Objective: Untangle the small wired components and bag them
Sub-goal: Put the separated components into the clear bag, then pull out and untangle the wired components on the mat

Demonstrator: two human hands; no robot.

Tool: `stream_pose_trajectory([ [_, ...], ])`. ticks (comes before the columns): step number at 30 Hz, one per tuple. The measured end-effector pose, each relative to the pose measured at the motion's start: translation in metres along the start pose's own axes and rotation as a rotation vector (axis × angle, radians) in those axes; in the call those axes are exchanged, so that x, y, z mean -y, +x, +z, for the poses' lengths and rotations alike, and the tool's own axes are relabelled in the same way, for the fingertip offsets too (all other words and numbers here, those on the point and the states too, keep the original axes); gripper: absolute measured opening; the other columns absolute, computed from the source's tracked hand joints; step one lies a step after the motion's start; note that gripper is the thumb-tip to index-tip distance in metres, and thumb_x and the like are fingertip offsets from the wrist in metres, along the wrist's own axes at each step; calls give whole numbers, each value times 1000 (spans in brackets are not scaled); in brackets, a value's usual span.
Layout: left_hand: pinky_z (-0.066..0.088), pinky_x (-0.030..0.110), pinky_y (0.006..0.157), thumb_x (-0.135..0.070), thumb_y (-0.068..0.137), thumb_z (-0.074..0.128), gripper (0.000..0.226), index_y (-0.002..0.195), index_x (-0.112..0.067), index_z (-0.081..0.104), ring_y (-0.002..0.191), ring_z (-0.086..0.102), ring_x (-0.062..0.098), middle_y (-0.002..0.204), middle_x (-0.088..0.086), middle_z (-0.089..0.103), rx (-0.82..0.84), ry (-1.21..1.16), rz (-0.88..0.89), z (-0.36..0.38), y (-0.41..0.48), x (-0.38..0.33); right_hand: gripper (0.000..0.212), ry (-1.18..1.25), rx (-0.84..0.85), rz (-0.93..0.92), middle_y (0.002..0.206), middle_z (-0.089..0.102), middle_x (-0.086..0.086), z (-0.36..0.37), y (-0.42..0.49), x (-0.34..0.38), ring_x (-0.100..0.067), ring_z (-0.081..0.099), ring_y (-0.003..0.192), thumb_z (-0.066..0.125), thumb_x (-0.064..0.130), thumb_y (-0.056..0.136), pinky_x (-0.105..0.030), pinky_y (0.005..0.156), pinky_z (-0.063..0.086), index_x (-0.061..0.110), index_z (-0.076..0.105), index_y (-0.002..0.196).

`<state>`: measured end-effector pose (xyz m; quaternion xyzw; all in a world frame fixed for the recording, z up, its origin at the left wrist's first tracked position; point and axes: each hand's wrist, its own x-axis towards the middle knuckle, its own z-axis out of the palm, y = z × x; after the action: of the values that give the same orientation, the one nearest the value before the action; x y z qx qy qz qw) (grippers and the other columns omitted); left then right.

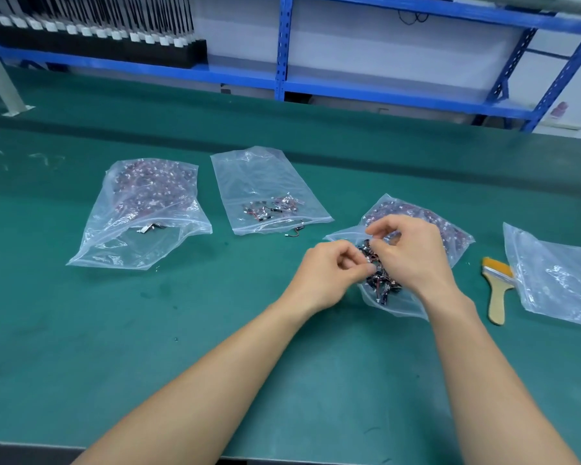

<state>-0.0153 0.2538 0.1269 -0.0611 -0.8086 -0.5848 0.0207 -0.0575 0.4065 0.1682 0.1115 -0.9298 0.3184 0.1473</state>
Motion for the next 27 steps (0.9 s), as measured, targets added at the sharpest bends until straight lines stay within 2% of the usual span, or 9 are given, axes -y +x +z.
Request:
stream_pose_trajectory([
  [2,47,24,70,-25,85,79,24,106,-29,69,59,55,-7,92,-12,76,35,31,10,11,2,-1,21,11,8,18,82,66,23,-3,-2,0,-1,58,69,66,15,82,-34,77,54,35,70,86],
  [4,44,20,70,-23,87,75,34,119,-30,66,55,51,-5,104,-13,75,61,72,45,8,0,4,21,-3,9,19,82,67,23,-8,-3,1,-2,58,69,66,17,81,-35,77,55,37,70,84],
  [9,44,15,64,-22,88,73,13,100,-27,74,55,45,2,90,-16,74,-48,95,131,-25,-8,20,9,-30,-42,-21,89,69,17,-4,-4,10,-8,57,74,67,30,81,-36,80,53,33,72,89],
  [12,47,18,64,-22,88,72,8,94,-27,74,56,48,5,83,-14,73,-120,124,112,-46,-12,32,11,33,-78,-173,87,67,10,20,-3,32,2,50,69,69,17,83,-31,79,49,22,74,91],
  [14,48,20,65,-20,88,71,7,93,-25,74,56,49,5,79,-13,73,-150,167,111,-56,-16,40,18,69,-43,-260,86,64,6,41,1,49,-2,52,67,64,3,85,-30,79,48,14,75,94],
  [17,50,23,66,-20,89,69,8,92,-24,75,55,53,5,73,-12,72,-155,233,111,-66,-20,49,35,50,65,-275,108,68,-8,72,15,61,-24,63,98,50,-9,87,-34,94,48,7,72,108],
  [22,53,25,70,-21,89,69,8,91,-26,74,60,59,3,71,-15,71,-214,258,95,-80,-22,59,62,-128,331,-151,153,41,-10,114,38,56,-28,34,143,44,-9,86,-34,115,28,8,44,146],
  [24,53,25,74,-21,89,69,10,96,-26,74,64,59,2,76,-18,69,-277,272,113,-83,-20,61,64,-164,398,-131,161,30,-12,126,39,48,-27,20,151,46,-4,91,-36,122,19,7,32,153],
  [27,51,26,80,-19,90,66,18,106,-23,71,75,59,1,88,-18,69,-378,340,172,-92,-7,61,57,-151,345,-121,157,38,-11,136,33,37,-29,23,151,46,1,96,-39,122,21,7,33,151],
])
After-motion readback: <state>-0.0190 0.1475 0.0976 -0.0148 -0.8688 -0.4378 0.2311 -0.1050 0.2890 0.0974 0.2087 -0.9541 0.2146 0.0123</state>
